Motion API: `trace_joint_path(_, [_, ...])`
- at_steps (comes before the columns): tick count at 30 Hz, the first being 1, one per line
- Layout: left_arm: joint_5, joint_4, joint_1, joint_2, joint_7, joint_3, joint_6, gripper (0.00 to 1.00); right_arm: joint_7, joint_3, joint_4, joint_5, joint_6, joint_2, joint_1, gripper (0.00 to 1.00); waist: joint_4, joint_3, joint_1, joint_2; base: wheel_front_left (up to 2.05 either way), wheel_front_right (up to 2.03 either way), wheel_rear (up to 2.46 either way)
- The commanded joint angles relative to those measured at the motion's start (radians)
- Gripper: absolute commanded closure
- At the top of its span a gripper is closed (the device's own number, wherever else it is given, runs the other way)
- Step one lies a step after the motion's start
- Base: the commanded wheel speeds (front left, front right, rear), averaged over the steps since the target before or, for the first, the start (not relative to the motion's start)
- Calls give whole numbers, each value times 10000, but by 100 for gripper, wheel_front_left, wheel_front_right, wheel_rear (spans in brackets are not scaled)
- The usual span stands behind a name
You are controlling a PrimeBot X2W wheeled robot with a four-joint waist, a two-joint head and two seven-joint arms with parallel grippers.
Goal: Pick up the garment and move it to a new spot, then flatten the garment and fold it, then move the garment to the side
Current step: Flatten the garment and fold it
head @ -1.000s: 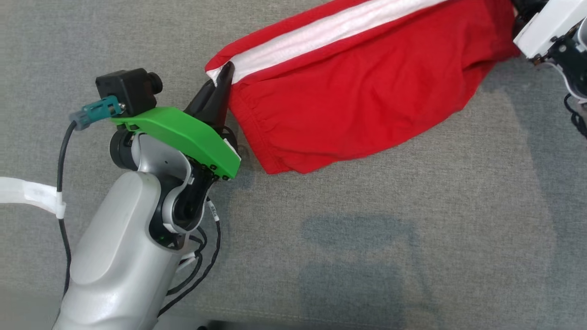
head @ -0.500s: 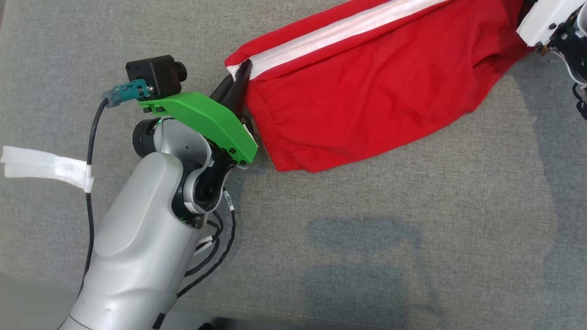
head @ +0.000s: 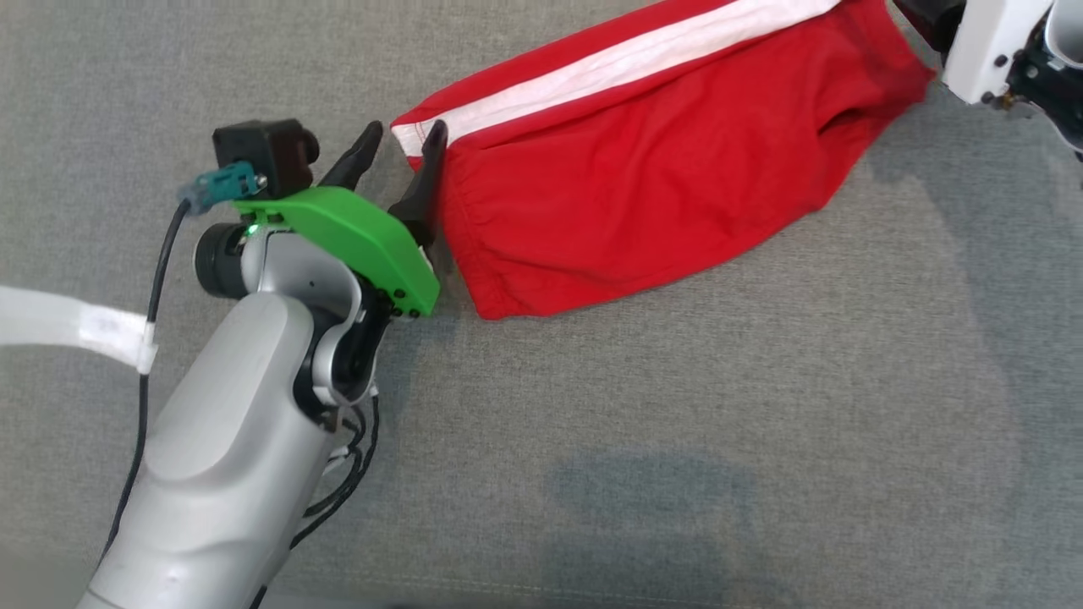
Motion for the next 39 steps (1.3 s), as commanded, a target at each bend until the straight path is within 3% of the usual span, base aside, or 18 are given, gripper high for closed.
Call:
trace_joint_path(1, [104, -64, 258, 140, -77, -27, 54, 0, 268, 103, -184, 23, -2, -188, 151, 0, -255, -333, 0, -1, 0, 0, 0])
trace_joint_path(6, [806, -874, 883, 657, -793, -177, 322, 0, 1082, -23, -757, -58, -2, -949, 572, 0, -251, -688, 0, -1, 0, 0, 0])
trace_joint_path(11, [1535, -1892, 1650, 971, -1726, -320, 774, 0, 1360, -626, -407, -196, -2, -1087, 1117, 0, 285, -504, 0, -1, 0, 0, 0])
trace_joint_path(20, [1987, -2440, 2628, 941, -3001, -336, 1194, 0, 1557, -1811, 611, -586, -2, -608, 1476, 0, 1460, 139, 0, -1, 0, 0, 0])
trace_joint_path(33, [1891, -1946, 3185, 517, -3569, -376, 969, 0, 2698, -2288, 1563, -1484, 0, -28, 1716, 0, 2039, 38, 0, -1, 0, 0, 0])
trace_joint_path(34, [1891, -1899, 3192, 494, -3565, -377, 960, 0, 2844, -2305, 1532, -1487, 6, 53, 1731, 72, 2038, 7, 0, -1, 0, 0, 0])
trace_joint_path(35, [1924, -1854, 3194, 495, -3584, -384, 955, 0, 2953, -2369, 1458, -1422, 18, 136, 1751, 100, 2023, -40, 0, -1, 0, 0, 0])
trace_joint_path(39, [1983, -1716, 3309, 583, -3647, -330, 871, 0, 3371, -2773, 1144, -951, 14, 336, 1948, 100, 1778, -370, 0, -1, 0, 0, 0])
